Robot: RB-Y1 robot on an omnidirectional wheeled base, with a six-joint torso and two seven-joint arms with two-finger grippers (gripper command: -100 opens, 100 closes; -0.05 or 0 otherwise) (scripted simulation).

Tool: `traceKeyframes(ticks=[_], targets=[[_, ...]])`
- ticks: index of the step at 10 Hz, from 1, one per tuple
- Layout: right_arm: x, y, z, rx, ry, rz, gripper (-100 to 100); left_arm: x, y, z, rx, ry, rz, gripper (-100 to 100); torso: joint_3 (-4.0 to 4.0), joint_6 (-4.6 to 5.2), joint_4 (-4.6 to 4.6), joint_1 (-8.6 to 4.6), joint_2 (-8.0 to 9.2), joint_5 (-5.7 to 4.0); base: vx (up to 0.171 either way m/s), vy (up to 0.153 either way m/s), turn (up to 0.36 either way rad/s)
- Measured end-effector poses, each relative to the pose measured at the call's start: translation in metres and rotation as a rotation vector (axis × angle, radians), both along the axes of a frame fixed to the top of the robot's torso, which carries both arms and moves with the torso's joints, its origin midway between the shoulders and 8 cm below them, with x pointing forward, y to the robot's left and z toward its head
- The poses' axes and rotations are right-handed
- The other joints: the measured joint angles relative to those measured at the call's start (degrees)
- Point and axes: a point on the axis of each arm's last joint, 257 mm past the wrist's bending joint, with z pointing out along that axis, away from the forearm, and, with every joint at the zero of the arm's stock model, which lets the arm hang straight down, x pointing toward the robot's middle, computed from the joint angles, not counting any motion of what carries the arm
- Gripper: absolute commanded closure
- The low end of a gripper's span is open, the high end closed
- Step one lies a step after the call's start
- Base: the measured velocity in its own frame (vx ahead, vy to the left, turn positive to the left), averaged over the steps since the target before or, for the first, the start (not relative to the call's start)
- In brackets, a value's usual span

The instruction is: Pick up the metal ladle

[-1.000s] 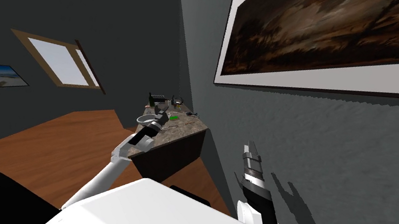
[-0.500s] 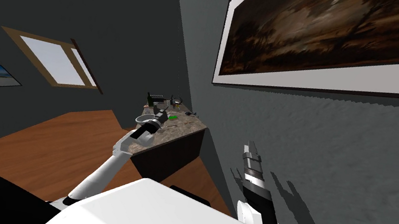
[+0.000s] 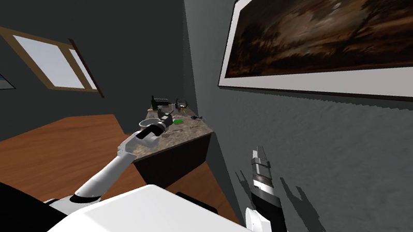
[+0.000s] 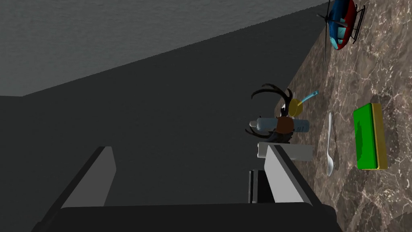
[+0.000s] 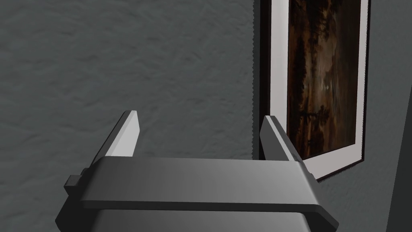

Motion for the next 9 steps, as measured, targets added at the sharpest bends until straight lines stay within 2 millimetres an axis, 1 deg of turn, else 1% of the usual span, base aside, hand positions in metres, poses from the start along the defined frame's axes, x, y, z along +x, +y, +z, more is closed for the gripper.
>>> traceKeyframes(ticks=[1,2,4,5,7,9], targets=[[0.0,0.0,0.0,0.0,0.0,0.0,0,0.004,0.005,-0.003,-0.013,0.022,0.008,-100,0.0,-0.01,0.0,0.0,0.0,0.0,-0.015,-0.012,-0.06],[0.0,0.0,0.0,0.0,0.0,0.0,0,0.009,0.016,-0.006,-0.03,0.046,0.019,-100,0.0,0.0,0.0,0.01,0.0,0.0,-0.012,-0.006,-0.033],[0.0,0.0,0.0,0.0,0.0,0.0,0,0.013,0.022,-0.014,-0.052,0.087,0.033,-100,-0.01,-0.02,0.0,0.03,-0.01,0.01,-0.004,-0.002,-0.032],[0.0,0.0,0.0,0.0,0.0,0.0,0,0.017,0.031,-0.016,-0.068,0.108,0.043,-100,-0.01,0.0,0.0,0.03,-0.02,0.01,-0.008,-0.001,-0.039],[0.0,0.0,0.0,0.0,0.0,0.0,0,0.021,0.038,-0.024,-0.091,0.149,0.058,-100,-0.01,-0.02,-0.01,0.03,-0.02,0.01,-0.003,-0.001,-0.031],[0.0,0.0,0.0,0.0,0.0,0.0,0,0.023,0.051,-0.03,-0.126,0.194,0.078,-100,-0.01,-0.02,-0.01,0.04,-0.02,0.01,-0.005,0.002,-0.06]])
